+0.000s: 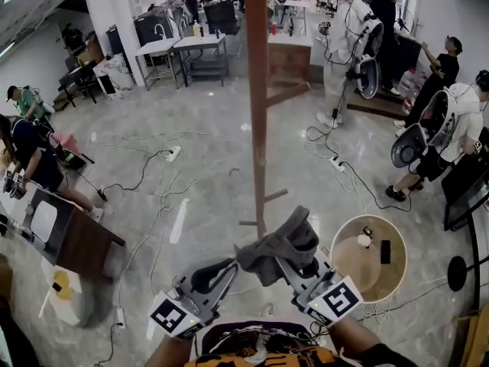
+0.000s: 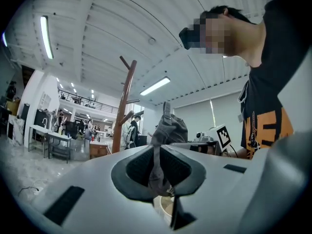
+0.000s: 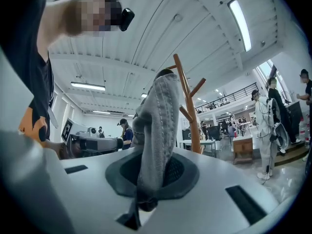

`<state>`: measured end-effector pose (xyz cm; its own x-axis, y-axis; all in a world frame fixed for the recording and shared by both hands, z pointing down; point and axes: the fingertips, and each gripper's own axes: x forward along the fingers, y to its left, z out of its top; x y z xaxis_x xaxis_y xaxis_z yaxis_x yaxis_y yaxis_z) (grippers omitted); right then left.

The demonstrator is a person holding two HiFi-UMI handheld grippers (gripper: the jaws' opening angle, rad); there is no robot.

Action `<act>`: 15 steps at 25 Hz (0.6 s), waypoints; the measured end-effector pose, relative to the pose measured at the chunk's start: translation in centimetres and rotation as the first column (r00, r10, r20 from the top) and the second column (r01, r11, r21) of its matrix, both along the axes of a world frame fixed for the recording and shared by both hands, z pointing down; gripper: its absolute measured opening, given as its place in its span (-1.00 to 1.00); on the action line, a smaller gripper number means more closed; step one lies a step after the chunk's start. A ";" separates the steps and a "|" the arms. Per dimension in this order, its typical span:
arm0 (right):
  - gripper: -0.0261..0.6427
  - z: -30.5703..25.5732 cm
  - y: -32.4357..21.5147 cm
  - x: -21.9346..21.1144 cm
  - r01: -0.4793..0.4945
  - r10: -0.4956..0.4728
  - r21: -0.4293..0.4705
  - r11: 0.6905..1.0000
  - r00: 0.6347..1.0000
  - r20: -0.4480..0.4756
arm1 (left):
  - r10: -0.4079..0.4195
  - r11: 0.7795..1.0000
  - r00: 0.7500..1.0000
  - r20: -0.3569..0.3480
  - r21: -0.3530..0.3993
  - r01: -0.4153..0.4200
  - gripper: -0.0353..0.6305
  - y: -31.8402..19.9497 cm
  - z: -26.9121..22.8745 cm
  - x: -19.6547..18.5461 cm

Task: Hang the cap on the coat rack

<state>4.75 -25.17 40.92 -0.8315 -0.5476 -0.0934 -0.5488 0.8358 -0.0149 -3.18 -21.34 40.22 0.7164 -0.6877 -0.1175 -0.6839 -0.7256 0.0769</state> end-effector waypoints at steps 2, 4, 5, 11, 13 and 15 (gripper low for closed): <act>-0.78 0.3 -1.8 0.4 0.005 -0.005 -0.012 1.000 1.000 0.004 | -0.008 1.000 1.000 0.002 -0.020 0.008 -0.72 -1.4 0.4 0.5; -0.78 0.3 -3.1 0.6 0.005 -0.004 -0.020 1.000 1.000 0.013 | -0.009 0.999 1.000 0.011 -0.030 0.009 -0.72 -2.4 0.4 0.7; -0.78 0.3 -3.8 0.4 0.004 -0.004 -0.020 1.000 1.000 0.015 | -0.011 0.999 1.000 0.015 -0.032 0.011 -0.72 -3.0 0.4 0.5; -0.78 0.1 -6.5 -2.3 -0.016 0.016 -0.019 1.000 1.000 0.004 | -0.001 0.999 1.000 0.008 -0.036 0.001 -0.72 -6.3 0.3 -2.2; -0.78 0.1 -6.9 -2.7 -0.032 0.032 -0.018 0.999 0.999 -0.011 | 0.011 1.000 1.000 -0.001 -0.029 -0.011 -0.72 -7.1 0.2 -2.9; -0.78 0.4 -7.5 -3.3 -0.048 0.048 -0.020 0.999 0.998 -0.035 | 0.015 1.000 1.000 -0.012 -0.025 -0.016 -0.72 -7.9 0.3 -3.8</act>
<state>1.44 -32.69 41.34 -0.8068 -0.5884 -0.0532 -0.5887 0.8083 -0.0125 -7.00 -29.20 40.48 0.7258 -0.6793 -0.1088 -0.6715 -0.7339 0.1026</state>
